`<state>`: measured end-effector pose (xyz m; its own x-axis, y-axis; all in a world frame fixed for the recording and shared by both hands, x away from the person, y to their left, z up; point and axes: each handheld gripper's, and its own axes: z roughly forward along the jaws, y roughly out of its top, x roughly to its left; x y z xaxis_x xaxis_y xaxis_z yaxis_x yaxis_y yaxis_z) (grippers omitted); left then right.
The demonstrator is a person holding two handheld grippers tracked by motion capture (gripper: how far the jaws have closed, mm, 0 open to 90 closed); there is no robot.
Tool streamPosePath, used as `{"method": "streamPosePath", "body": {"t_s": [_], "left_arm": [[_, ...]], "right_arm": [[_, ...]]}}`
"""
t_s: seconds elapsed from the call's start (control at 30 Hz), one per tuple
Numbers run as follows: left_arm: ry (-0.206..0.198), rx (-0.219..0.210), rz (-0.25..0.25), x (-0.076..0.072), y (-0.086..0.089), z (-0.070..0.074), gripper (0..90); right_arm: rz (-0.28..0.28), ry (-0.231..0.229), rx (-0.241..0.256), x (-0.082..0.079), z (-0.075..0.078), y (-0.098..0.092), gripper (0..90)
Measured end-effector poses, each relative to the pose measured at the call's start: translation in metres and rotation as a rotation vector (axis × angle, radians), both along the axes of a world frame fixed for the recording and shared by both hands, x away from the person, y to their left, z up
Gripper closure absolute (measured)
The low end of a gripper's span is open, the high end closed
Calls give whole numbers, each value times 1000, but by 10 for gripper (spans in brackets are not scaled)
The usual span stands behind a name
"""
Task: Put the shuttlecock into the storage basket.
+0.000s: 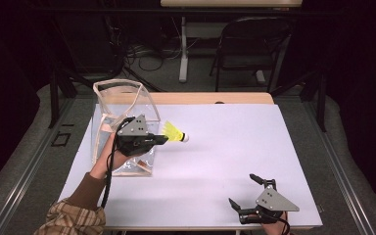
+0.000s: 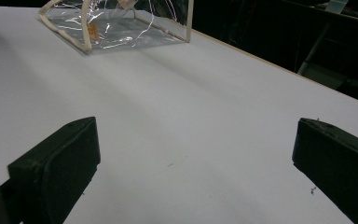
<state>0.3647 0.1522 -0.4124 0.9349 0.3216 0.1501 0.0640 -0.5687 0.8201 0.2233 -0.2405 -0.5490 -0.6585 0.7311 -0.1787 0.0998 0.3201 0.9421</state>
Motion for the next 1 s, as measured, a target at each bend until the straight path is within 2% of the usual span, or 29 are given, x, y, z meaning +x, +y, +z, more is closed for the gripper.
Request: {"method": "streamPosePath", "body": {"t_s": [0.53, 1.0], "left_arm": [[-29, -9, 36, 8, 6, 17, 900], [-45, -17, 64, 13, 12, 25, 900]], "right_arm": [[-2, 0, -1, 0, 0, 0, 6], [-3, 0, -4, 0, 0, 0, 6]]}}
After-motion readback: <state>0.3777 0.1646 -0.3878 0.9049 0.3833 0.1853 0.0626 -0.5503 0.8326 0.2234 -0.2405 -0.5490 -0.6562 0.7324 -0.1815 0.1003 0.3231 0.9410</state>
